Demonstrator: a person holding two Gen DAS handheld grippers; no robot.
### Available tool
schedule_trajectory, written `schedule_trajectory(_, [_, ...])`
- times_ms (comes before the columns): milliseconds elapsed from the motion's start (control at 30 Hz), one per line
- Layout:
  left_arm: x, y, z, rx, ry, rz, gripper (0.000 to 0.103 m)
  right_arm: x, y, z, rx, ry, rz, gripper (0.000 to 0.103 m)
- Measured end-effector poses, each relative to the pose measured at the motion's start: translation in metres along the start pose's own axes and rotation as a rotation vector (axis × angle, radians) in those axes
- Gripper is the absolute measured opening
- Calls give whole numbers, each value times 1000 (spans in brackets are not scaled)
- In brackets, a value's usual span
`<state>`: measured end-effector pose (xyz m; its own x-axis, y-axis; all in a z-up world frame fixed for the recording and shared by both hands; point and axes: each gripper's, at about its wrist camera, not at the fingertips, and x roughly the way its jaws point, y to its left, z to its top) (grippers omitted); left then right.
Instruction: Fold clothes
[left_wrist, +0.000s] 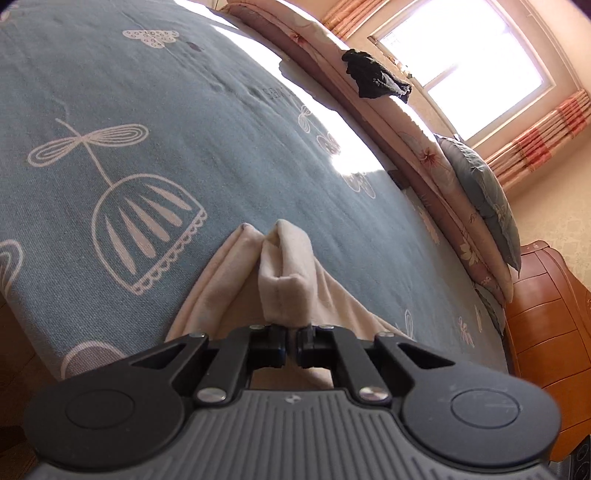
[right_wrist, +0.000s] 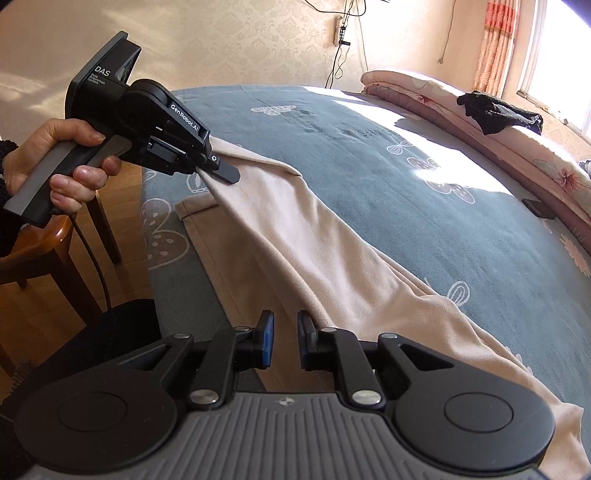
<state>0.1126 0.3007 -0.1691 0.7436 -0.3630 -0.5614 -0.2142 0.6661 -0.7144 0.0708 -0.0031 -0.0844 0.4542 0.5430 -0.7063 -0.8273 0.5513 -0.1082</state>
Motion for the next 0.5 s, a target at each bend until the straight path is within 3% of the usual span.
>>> schedule_trajectory(133, [-7,8,-7,45,3,28,16,-3,1,-3,2,-5,-25,32])
schedule_trajectory(200, [-11,12,-11,68,4,42,31,-8,-3,-5,17,-12,-35,35])
schedule_trajectory(300, [-18,7,-11,130,-19,-30,46,-12,-11,-10,53,-10,-50,40])
schedule_trajectory(367, [-19,1,-12,173,18,-45,55,-13,-16,-14,78,-2,-64,40])
schedule_trajectory(500, [-28,-10,-17,274,151,-42,57,-19,-25,-23,108,11,-96,41])
